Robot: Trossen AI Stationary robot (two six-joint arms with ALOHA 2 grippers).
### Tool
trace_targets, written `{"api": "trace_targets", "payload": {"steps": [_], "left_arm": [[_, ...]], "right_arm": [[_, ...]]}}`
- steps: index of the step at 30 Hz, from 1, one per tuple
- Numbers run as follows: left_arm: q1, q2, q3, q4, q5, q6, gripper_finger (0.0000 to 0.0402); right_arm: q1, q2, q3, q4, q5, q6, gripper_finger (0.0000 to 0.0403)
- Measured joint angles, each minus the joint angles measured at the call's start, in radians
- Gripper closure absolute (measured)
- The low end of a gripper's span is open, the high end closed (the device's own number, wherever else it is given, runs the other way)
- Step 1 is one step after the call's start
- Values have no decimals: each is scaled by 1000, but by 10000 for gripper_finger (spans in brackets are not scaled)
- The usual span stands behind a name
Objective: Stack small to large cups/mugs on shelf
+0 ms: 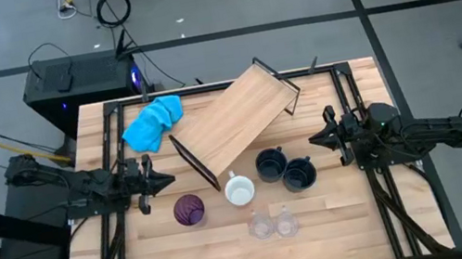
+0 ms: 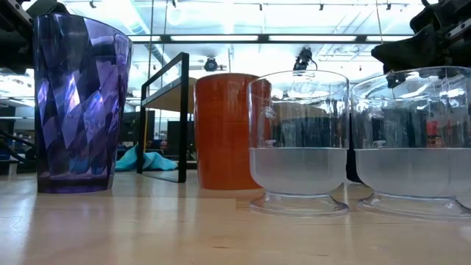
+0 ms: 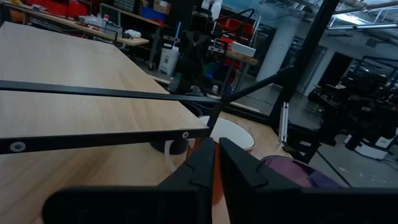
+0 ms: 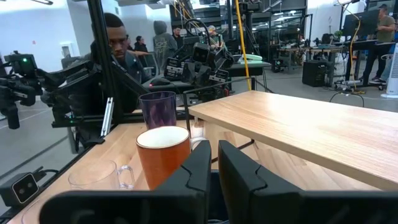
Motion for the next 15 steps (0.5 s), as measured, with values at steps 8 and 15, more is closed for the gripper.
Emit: {"api": "trace_targets", "payload": {"steps": [8, 15], "left_arm": [[0, 0, 0, 0, 0, 0, 375], [0, 0, 0, 0, 0, 0, 366]], "right_arm": [[0, 0, 0, 0, 0, 0, 364], [0, 0, 0, 0, 0, 0, 364]]}}
